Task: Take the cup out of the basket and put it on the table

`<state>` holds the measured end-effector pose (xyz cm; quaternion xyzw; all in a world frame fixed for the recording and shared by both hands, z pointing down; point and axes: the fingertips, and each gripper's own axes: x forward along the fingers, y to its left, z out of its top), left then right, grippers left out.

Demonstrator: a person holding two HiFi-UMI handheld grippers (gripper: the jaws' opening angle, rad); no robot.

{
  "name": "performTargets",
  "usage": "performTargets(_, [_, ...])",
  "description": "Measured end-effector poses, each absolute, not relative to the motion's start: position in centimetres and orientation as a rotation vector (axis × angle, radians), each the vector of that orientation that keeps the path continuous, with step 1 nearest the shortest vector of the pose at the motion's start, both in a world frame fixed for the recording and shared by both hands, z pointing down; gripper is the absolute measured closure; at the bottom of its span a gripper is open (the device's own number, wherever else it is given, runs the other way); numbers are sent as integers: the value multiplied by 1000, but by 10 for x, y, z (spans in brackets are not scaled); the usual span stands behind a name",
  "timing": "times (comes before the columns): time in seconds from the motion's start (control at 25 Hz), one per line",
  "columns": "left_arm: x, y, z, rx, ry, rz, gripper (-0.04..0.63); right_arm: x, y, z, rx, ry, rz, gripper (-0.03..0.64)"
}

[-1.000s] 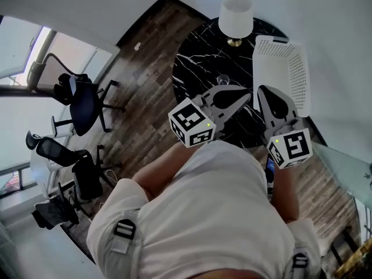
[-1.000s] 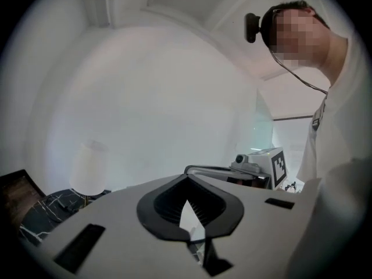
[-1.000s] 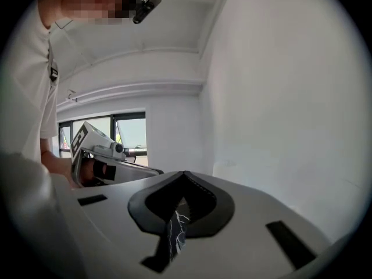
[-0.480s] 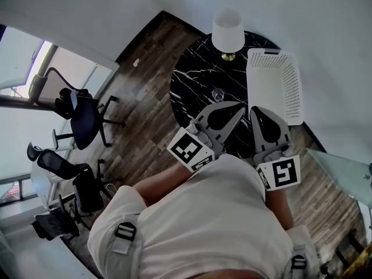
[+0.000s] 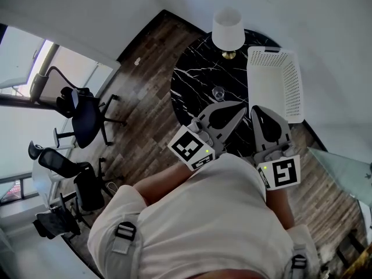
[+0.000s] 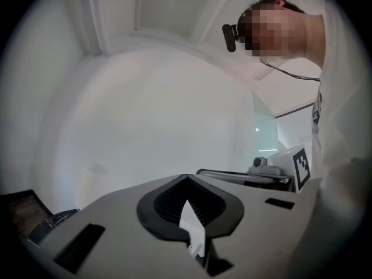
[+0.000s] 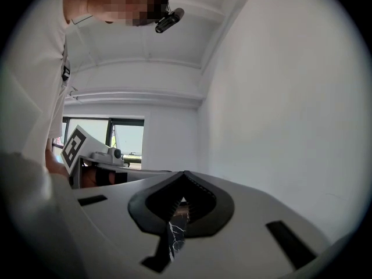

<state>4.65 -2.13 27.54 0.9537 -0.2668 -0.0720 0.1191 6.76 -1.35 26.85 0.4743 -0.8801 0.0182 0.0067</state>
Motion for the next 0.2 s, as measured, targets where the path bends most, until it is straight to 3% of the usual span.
performTargets(0.2, [48, -19, 275, 2796, -778, -207, 591, 68, -11, 266, 1496, -2770, 73, 612])
